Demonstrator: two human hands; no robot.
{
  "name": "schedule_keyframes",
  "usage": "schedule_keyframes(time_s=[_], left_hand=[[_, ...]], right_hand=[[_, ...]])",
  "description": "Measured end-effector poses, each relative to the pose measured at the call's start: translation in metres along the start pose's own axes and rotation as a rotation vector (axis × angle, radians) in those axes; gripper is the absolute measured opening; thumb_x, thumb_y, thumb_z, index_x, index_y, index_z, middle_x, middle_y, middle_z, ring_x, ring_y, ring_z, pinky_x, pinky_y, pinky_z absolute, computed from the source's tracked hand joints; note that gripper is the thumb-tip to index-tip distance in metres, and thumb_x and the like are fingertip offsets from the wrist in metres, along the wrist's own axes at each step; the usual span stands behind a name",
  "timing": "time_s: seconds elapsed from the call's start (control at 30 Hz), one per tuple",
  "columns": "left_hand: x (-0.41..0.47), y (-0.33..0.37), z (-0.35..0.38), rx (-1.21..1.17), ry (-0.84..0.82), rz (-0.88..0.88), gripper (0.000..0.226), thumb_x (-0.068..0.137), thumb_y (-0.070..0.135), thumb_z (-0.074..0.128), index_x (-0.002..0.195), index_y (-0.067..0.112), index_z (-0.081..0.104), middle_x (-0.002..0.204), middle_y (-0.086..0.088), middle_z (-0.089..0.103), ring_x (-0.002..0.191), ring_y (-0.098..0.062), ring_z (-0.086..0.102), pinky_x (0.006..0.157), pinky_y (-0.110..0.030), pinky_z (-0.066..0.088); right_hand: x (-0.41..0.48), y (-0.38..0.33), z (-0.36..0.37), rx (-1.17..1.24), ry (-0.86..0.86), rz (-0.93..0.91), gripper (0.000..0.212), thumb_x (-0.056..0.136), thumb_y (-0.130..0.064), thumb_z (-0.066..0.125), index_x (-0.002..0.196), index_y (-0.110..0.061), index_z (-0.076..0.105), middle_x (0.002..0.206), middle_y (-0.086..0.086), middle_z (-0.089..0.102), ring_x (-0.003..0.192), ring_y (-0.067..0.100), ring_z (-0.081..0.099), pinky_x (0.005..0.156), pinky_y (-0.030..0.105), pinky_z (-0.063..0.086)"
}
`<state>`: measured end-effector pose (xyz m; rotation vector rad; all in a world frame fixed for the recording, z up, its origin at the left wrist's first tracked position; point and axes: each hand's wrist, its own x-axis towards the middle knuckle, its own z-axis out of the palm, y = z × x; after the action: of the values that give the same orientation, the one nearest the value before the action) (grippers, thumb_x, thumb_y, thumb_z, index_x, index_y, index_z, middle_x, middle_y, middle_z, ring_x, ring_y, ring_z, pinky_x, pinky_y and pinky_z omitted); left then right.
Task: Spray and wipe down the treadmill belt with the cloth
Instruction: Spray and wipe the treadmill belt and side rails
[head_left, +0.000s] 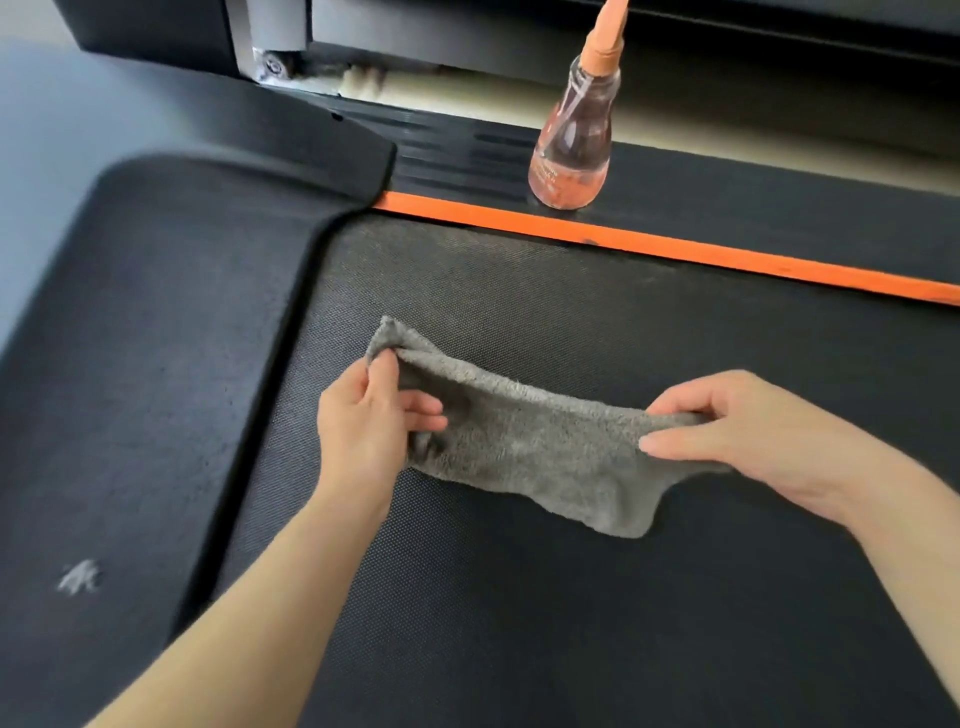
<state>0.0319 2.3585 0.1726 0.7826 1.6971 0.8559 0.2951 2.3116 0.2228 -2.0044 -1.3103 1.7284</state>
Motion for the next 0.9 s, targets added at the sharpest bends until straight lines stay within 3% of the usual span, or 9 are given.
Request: schedule_keyframes(time_s=[0.23,0.33,0.43,0.53,0.63,0.7,0.77,0.83,0.9], left_hand=[[-0.042,0.023,-0.004,-0.308,0.153,0.105,0.037,0.105,0.025,0.043,0.081,0.032,0.071,0.096,0.003,0.072,0.104,-0.008,0.067,0.077,-0.033,0.061],[-0.059,0.024,-0.014,-0.28,0.236,0.163,0.029,0.103,0.023,0.044,0.105,0.015,0.072,0.106,0.002,0.071,0.106,-0.007,0.065,0.092,-0.037,0.057],[-0.064,0.014,-0.025,-0.095,0.287,0.245,0.043,0.094,0.036,0.042,0.121,0.016,0.07,0.123,-0.004,0.069,0.119,-0.016,0.061,0.104,-0.045,0.048],[-0.048,0.016,-0.022,0.078,0.276,0.261,0.041,0.099,0.029,0.038,0.131,0.025,0.064,0.132,-0.001,0.064,0.127,-0.018,0.055,0.112,-0.041,0.04],[-0.013,0.017,-0.004,0.277,0.168,0.291,0.048,0.102,0.023,0.04,0.15,0.027,0.041,0.136,0.02,0.047,0.122,0.002,0.048,0.101,-0.003,0.03],[0.007,0.004,0.005,0.402,0.085,0.351,0.072,0.097,0.022,0.052,0.157,0.034,0.014,0.142,0.014,0.044,0.12,-0.008,0.051,0.102,-0.014,0.035],[0.013,-0.017,0.013,0.55,-0.009,0.407,0.09,0.09,0.015,0.06,0.157,0.035,0.002,0.156,0.0,0.036,0.135,-0.026,0.044,0.114,-0.036,0.034],[0.013,-0.047,0.023,0.729,-0.113,0.5,0.081,0.092,0.015,0.06,0.158,0.021,0.012,0.161,-0.008,0.025,0.147,-0.028,0.025,0.121,-0.038,0.022],[0.011,-0.077,0.031,0.937,-0.183,0.652,0.064,0.095,0.024,0.049,0.152,0.005,0.029,0.16,-0.016,0.027,0.148,-0.034,0.022,0.12,-0.048,0.025]], right_hand=[[-0.03,0.005,0.015,0.449,-0.317,-0.042,0.014,0.08,-0.002,0.069,0.074,-0.013,0.062,0.079,0.012,0.058,0.068,0.02,0.058,0.055,0.028,0.045],[-0.035,0.002,0.022,0.628,-0.483,-0.068,0.031,0.062,-0.011,0.07,0.083,0.004,0.054,0.081,0.015,0.054,0.066,0.021,0.056,0.055,0.029,0.044],[-0.03,0.001,0.028,0.7,-0.506,-0.008,0.04,0.067,-0.009,0.065,0.097,0.012,0.049,0.094,0.018,0.053,0.079,0.029,0.052,0.062,0.034,0.043],[-0.005,0.0,0.036,0.637,-0.142,0.11,0.012,0.083,0.003,0.052,0.092,-0.002,0.059,0.089,0.013,0.056,0.071,0.021,0.054,0.055,0.03,0.04],[0.035,0.001,0.045,0.564,0.38,0.111,0.019,0.087,0.0,0.051,0.094,-0.014,0.063,0.088,0.009,0.054,0.065,0.016,0.047,0.05,0.029,0.035],[0.054,0.005,0.054,0.458,0.664,0.085,0.025,0.085,-0.011,0.061,0.108,-0.021,0.058,0.107,0.004,0.057,0.083,0.017,0.057,0.065,0.035,0.05],[0.057,0.007,0.069,0.146,0.838,0.024,0.046,0.082,-0.018,0.064,0.125,-0.027,0.05,0.128,0.001,0.047,0.113,0.019,0.05,0.095,0.037,0.046],[0.056,0.005,0.094,-0.151,0.912,-0.187,0.053,0.082,-0.017,0.06,0.134,-0.02,0.048,0.138,0.005,0.043,0.126,0.024,0.041,0.104,0.035,0.033],[0.062,0.013,0.123,-0.369,0.79,-0.346,0.053,0.085,-0.017,0.055,0.137,-0.013,0.05,0.143,0.011,0.045,0.133,0.028,0.039,0.108,0.035,0.03]])
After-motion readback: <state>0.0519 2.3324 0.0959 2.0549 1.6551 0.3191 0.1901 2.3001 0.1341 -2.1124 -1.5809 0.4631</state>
